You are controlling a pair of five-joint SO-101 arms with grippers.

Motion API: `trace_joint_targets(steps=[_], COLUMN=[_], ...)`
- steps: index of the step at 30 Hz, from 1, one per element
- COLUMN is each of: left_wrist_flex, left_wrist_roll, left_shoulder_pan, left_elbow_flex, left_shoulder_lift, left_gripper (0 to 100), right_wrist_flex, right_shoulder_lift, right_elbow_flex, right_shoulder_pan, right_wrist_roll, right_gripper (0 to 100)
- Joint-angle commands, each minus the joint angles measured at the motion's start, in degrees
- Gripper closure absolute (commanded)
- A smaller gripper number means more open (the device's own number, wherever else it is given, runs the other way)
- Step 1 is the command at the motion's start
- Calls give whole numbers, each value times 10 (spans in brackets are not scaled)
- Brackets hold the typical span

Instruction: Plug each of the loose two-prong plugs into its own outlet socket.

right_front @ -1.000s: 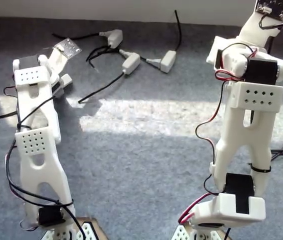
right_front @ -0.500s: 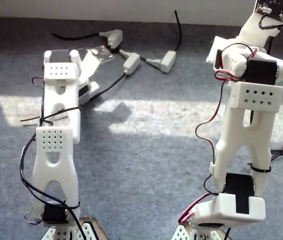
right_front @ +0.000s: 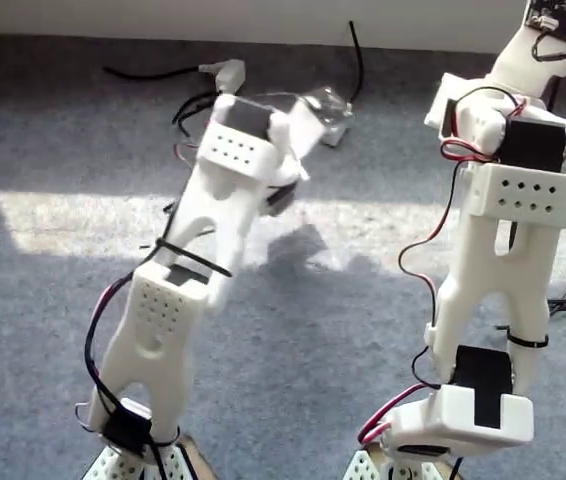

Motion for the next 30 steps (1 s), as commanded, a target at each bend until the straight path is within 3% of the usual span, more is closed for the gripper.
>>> trace_joint_targets(steps=[1, 9, 17, 25, 30], left_wrist_flex=[-11, -21, -31, -31, -39], left_wrist_roll=[34, 70, 102, 105, 104], left_shoulder_pan=[82, 125, 145, 139, 95], left_elbow_flex=[17, 16, 0, -105, -140], left_shoulder_lift=[-48, 35, 51, 51, 55], left_gripper=[994, 983, 789, 783, 783], right_wrist_flex=[-9, -11, -11, -11, -11], right_shoulder_lift=[-31, -30, -30, -29, -29], right_elbow_flex=[-36, -61, -61, -61, -60], right_shoulder_pan=[35, 87, 87, 87, 85], right_wrist_roll=[6, 6, 6, 6, 6], right_gripper=[992, 992, 992, 992, 992])
